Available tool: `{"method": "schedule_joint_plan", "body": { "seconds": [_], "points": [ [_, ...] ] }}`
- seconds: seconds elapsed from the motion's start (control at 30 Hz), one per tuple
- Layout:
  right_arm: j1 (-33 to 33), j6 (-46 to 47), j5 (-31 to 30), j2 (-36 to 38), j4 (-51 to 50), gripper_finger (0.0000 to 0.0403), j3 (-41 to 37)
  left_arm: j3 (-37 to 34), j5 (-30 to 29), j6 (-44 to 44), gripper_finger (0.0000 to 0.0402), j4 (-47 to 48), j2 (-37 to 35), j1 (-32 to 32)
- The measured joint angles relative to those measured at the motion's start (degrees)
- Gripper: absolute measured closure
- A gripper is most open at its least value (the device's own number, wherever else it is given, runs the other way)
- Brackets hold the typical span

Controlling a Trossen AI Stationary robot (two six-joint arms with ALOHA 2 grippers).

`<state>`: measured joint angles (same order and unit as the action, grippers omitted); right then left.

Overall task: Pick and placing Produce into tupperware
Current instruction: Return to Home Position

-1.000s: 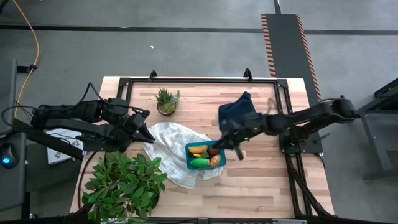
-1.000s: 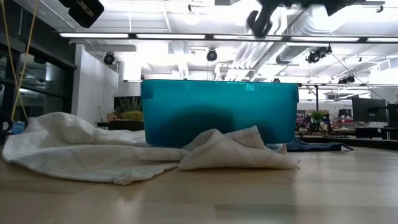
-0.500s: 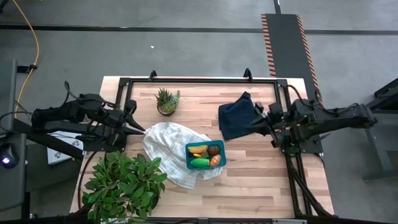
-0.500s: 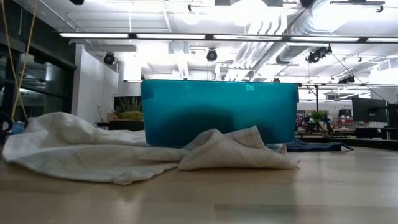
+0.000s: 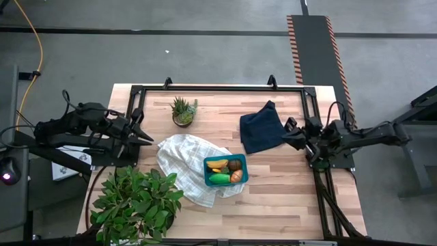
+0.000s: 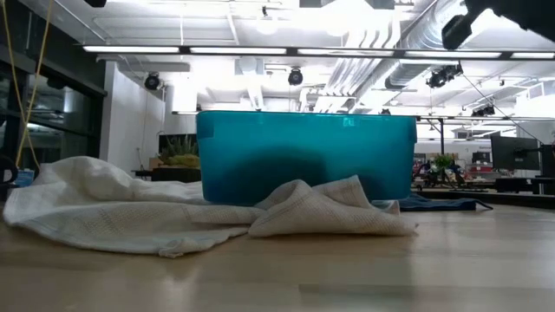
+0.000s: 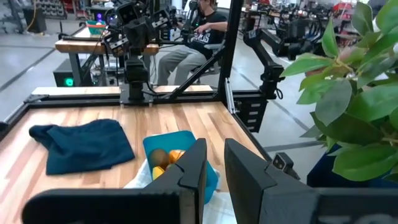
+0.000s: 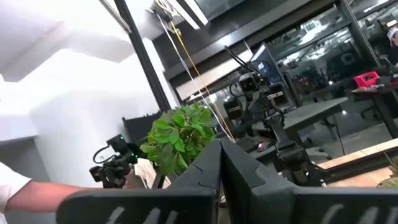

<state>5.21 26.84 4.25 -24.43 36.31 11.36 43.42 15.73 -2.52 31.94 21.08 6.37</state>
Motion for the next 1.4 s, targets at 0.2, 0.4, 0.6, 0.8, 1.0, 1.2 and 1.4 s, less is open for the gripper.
{"method": "schedule_joint_plan", "body": {
  "seconds": [0.2,0.4,0.6,0.8,1.0,1.2,1.4],
  "points": [
    [0.0,1.49,-0.85,3.62,9.2,0.0403,-7.86,0.0,0.0,-2.47,0.0355,0.87,0.02,0.0],
    [0.0,0.96,0.11,6.32,11.16,0.0403,-10.4,0.0,0.02,-4.11,0.0355,0.85,0.02,0.0],
    [0.02,-4.79,1.35,7.35,4.35,0.0403,-10.79,0.0,0.09,-5.87,0.0355,0.83,0.02,0.0],
    [0.02,-4.99,2.05,7.31,-6.99,0.0403,-10.8,0.0,0.09,-6.87,0.0355,0.79,0.02,0.0],
    [0.02,-4.92,2.24,7.31,-11.42,0.0403,-10.8,0.0,0.09,-6.87,0.0355,0.59,0.02,0.0],
    [0.02,-7.39,2.91,7.31,-15.2,0.0403,-10.8,0.0,0.08,-6.85,0.0355,-1.41,0.02,0.0],
    [0.0,-9.14,6.68,7.32,-16.04,0.0403,-10.82,0.0,0.1,-8.13,0.0355,-2.3,0.02,0.0]
  ]
}}
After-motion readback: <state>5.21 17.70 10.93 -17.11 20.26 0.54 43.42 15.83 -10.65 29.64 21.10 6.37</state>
